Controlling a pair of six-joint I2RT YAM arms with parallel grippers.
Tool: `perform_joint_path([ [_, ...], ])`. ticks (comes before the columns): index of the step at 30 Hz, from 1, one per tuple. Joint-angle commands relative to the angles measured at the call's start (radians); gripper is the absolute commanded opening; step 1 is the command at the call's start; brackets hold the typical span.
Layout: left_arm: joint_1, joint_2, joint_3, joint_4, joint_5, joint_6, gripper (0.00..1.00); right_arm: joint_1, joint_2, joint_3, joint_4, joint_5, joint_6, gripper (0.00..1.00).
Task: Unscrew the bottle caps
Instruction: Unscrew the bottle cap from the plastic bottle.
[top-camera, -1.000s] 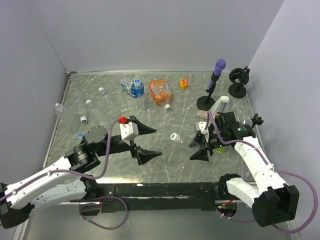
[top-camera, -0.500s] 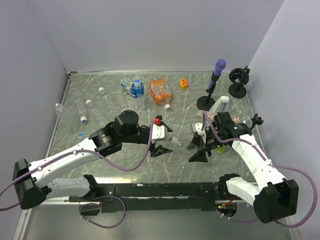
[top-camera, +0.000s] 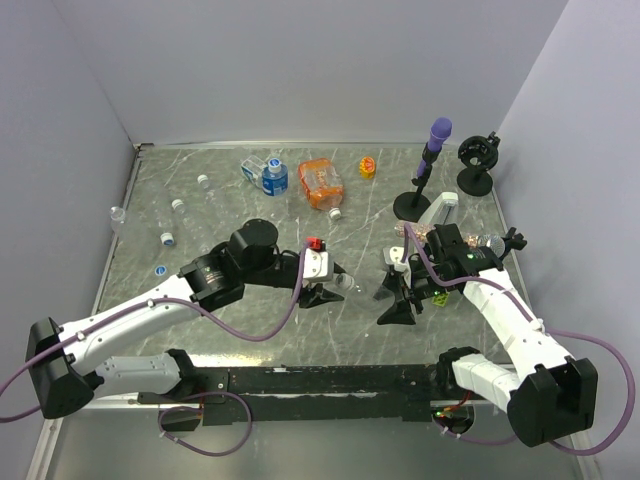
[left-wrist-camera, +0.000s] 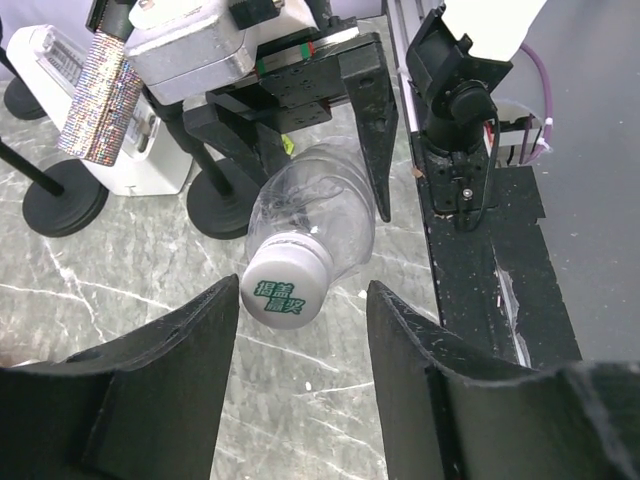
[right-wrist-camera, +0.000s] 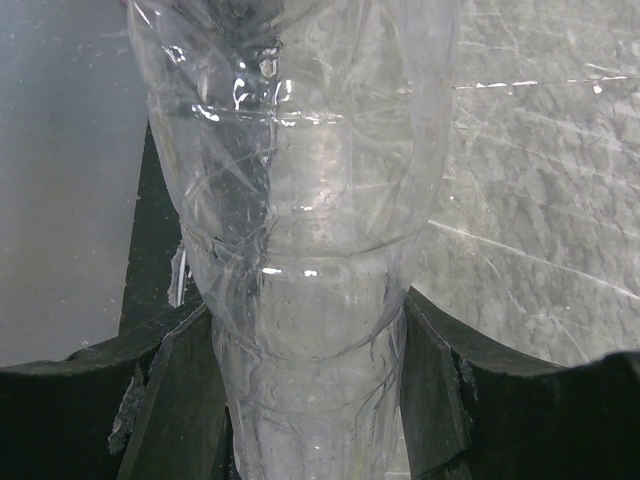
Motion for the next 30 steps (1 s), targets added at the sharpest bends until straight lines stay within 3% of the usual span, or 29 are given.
perform_joint_path([
  [1, 0.003, 0.015, 0.048, 0.044, 0.047, -0.015, 0.57, 0.006, 0.005, 0.018, 0.009, -0.020, -0.028, 0.23],
  [5, 0.003, 0.031, 0.056, 0.055, 0.049, -0.027, 0.52, 0.006, 0.006, 0.018, 0.014, -0.017, -0.025, 0.23],
  [8, 0.003, 0.040, 0.062, 0.057, 0.049, -0.040, 0.40, 0.006, 0.006, 0.018, 0.015, -0.017, -0.022, 0.23],
  [10, 0.005, 0.041, 0.062, 0.063, 0.049, -0.058, 0.29, 0.006, 0.006, 0.018, 0.017, -0.013, -0.019, 0.23],
  [13, 0.006, 0.038, 0.053, 0.076, 0.044, -0.098, 0.01, 0.006, 0.006, 0.016, 0.031, -0.006, -0.002, 0.23],
  [17, 0.015, 0.032, 0.028, 0.098, -0.012, -0.268, 0.01, 0.006, 0.003, 0.018, 0.080, 0.017, 0.059, 0.23],
  [25, 0.023, 0.008, -0.052, 0.132, -0.218, -0.947, 0.01, 0.003, -0.006, 0.001, 0.225, 0.111, 0.236, 0.21],
  [30, 0.023, 0.006, -0.119, 0.230, -0.331, -1.220, 0.01, -0.008, -0.009, -0.010, 0.314, 0.167, 0.336, 0.19],
])
